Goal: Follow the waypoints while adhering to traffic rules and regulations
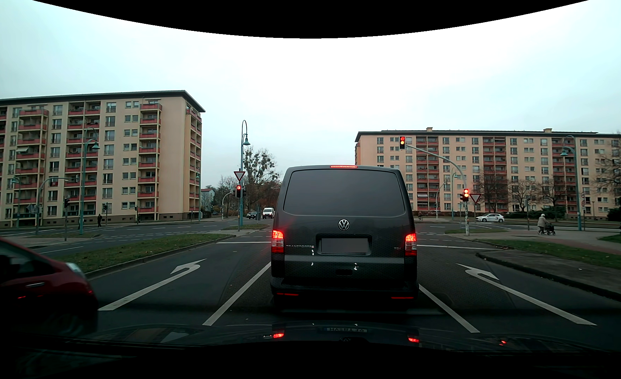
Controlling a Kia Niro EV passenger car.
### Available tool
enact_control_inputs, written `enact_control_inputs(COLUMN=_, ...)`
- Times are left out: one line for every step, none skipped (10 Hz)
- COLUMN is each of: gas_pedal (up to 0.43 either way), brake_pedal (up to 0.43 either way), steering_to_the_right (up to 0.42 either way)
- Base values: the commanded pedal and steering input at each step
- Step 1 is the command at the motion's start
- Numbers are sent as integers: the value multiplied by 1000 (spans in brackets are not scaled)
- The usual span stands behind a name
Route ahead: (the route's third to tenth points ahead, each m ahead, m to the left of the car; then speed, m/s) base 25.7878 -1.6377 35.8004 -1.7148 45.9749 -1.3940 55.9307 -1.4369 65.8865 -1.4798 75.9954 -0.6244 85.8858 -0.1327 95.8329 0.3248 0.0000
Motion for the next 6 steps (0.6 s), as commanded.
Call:
enact_control_inputs(gas_pedal=0, brake_pedal=378, steering_to_the_right=4)
enact_control_inputs(gas_pedal=0, brake_pedal=378, steering_to_the_right=4)
enact_control_inputs(gas_pedal=0, brake_pedal=372, steering_to_the_right=4)
enact_control_inputs(gas_pedal=0, brake_pedal=378, steering_to_the_right=4)
enact_control_inputs(gas_pedal=0, brake_pedal=378, steering_to_the_right=4)
enact_control_inputs(gas_pedal=0, brake_pedal=378, steering_to_the_right=4)
